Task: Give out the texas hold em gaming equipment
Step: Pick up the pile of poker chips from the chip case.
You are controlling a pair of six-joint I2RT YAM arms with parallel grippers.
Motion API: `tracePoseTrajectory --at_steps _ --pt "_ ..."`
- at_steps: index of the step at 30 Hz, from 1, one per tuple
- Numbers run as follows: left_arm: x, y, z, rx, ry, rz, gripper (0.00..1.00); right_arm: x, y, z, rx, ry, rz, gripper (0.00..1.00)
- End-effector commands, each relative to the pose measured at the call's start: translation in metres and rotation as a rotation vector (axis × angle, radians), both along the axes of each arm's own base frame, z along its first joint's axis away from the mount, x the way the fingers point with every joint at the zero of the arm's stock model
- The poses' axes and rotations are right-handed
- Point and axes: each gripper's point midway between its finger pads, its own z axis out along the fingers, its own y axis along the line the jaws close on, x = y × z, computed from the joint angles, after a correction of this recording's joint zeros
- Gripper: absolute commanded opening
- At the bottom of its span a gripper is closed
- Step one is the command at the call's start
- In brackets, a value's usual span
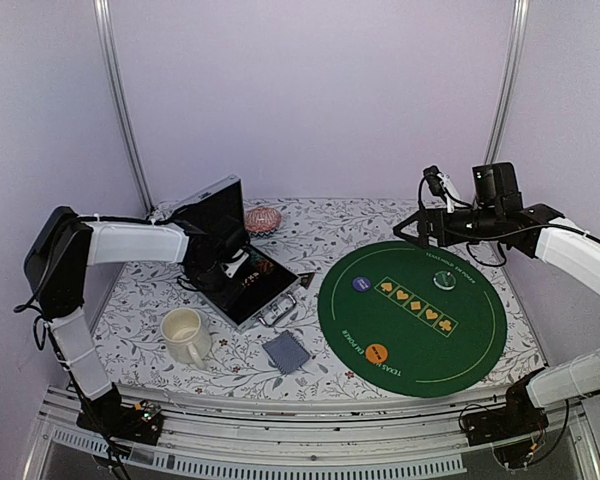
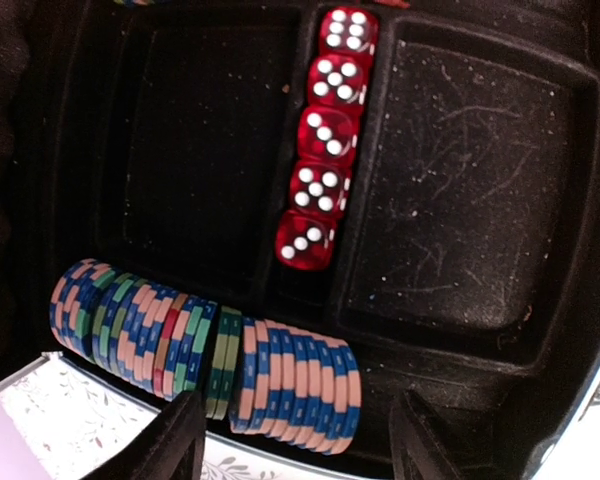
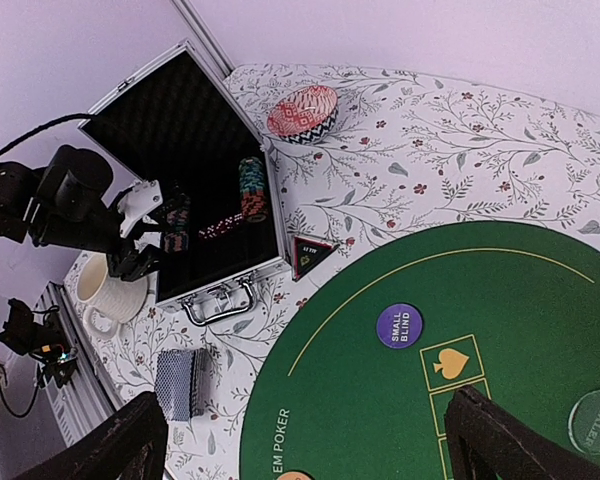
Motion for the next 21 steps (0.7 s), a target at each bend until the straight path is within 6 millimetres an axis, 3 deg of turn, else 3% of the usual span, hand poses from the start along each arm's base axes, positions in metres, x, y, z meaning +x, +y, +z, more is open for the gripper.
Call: tracePoseTrajectory --at_steps 1,11,15,21 --pt "0.005 0.008 -0.021 -0.024 0.057 0.02 0.66 0.0 0.002 0.011 0.009 -0.014 -0.001 0.99" --pt "0.007 0.019 -0.025 -0.027 0.072 0.054 0.69 -0.001 0.002 0.012 0.009 -0.015 -0.001 0.99" --pt "0.008 0.011 -0.019 -0.064 0.064 0.031 0.67 -0.001 0.002 0.01 0.007 -0.009 -0.001 0.99" --pt "0.018 0.014 -0.018 -0.044 0.039 0.041 0.62 -0.001 0.002 0.01 0.007 -0.01 0.001 0.99"
